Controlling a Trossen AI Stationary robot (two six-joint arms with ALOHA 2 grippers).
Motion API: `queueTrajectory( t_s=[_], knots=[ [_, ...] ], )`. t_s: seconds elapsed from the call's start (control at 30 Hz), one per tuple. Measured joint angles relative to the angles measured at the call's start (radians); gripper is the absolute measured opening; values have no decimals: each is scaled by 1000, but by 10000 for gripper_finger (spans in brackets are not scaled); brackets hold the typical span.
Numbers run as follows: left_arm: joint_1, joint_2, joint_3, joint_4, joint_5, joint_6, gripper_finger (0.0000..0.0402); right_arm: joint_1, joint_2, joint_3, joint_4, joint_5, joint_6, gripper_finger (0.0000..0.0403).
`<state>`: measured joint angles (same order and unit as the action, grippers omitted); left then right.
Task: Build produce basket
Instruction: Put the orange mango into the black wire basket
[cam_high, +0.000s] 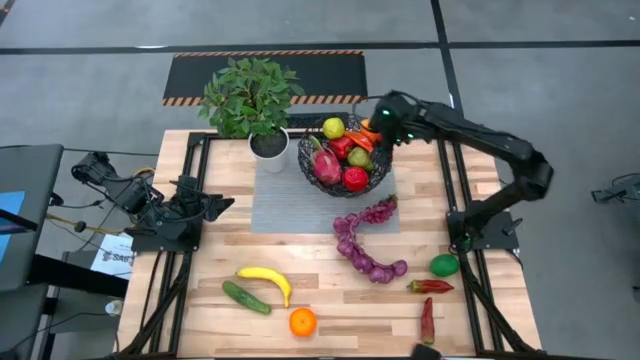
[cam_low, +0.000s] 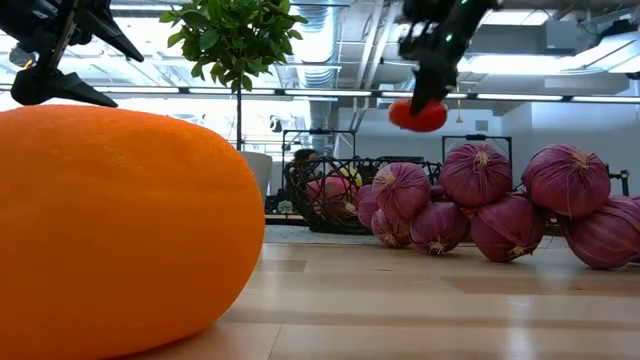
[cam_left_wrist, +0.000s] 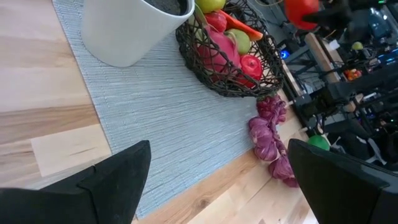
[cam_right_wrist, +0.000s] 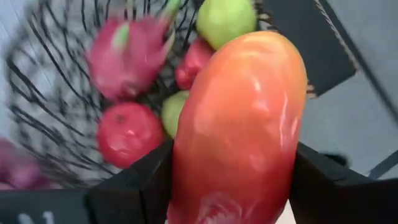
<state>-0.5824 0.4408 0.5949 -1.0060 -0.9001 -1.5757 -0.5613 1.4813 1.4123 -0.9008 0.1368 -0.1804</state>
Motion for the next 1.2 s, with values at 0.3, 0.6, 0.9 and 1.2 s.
queueTrajectory(
  t_s=[0.3,0.6,0.9,1.2],
  knots=[
    [0,0,0,0,-1,-33,364,-63,264,108,0,23,-214,258],
    [0,0,0,1,-1,-43,364,-127,404,231,-18,25,-203,259],
    [0,0,0,1,-6,-34,364,-127,423,250,-15,26,-222,268],
    [0,0,0,-1,-6,-18,364,-135,423,250,-2,34,-221,356]
  ],
)
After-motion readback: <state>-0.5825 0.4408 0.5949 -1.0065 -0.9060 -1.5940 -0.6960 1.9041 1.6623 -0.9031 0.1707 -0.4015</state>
